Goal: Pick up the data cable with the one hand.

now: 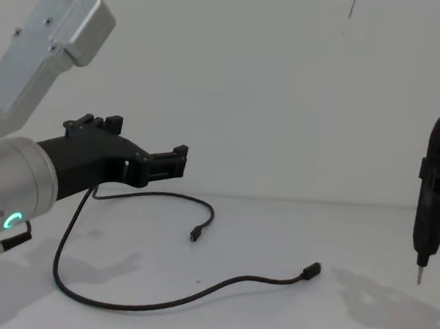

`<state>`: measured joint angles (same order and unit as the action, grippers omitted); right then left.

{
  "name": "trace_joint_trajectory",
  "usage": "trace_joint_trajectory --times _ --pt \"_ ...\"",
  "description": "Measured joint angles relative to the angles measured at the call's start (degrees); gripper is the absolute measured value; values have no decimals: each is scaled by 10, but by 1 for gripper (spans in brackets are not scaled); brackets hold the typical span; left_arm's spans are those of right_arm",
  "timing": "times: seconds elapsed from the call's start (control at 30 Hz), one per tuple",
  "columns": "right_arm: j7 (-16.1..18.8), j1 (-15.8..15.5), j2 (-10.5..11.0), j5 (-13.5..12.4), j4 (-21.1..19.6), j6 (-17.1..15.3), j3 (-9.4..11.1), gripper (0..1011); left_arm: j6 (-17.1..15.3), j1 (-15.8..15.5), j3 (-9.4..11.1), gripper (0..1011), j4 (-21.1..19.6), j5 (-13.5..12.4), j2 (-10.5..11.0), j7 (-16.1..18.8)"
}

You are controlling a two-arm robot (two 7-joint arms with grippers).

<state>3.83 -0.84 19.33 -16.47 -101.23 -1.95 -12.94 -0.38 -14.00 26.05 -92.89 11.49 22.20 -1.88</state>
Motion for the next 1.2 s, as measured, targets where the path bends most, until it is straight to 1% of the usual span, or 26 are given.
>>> trace_joint_trajectory --times 0.1,0.4,0.5,0.57,0.6,0.67,0.7,0.8,0.83,0.9,0.93,1.03,1.07,1.1,1.13,1.17,1.2 --pt "0 0 0 0 0 0 0 269 3 -3 1 1001 2 0 3 -9" --pt "0 0 0 0 0 0 0 269 20 -25 9 1001 19 5 20 -68" --pt "0 0 0 0 0 0 0 269 29 -35 14 1001 27 9 28 -98" --pt "0 0 0 0 0 0 0 269 32 -39 16 1001 30 10 31 -110" --pt "0 0 0 0 0 0 0 269 36 -43 19 1001 34 12 35 -125" --pt "0 0 0 0 0 0 0 269 39 -47 21 1001 37 14 38 -138" --pt "0 0 0 0 0 0 0 269 43 -51 23 1001 40 16 41 -152" --pt "0 0 0 0 0 0 0 269 48 -57 26 1001 46 18 46 -172" --pt "0 0 0 0 0 0 0 269 52 -61 29 1001 49 21 49 -188" --pt "0 0 0 0 0 0 0 269 55 -65 31 1001 53 22 52 -201" --pt "0 0 0 0 0 0 0 269 59 -69 34 1001 58 25 56 -217" --pt "0 0 0 0 0 0 0 269 63 -75 38 1001 63 28 60 -238" --pt "0 0 0 0 0 0 0 269 67 -80 41 1001 68 30 62 -252" --pt "0 0 0 0 0 0 0 269 68 -82 42 1001 70 30 64 -259" --pt "0 0 0 0 0 0 0 269 72 -86 45 1001 75 33 66 -276" --pt "0 0 0 0 0 0 0 269 72 -86 45 1001 75 33 66 -276" --pt "0 0 0 0 0 0 0 269 74 -91 49 1001 80 35 68 -290"
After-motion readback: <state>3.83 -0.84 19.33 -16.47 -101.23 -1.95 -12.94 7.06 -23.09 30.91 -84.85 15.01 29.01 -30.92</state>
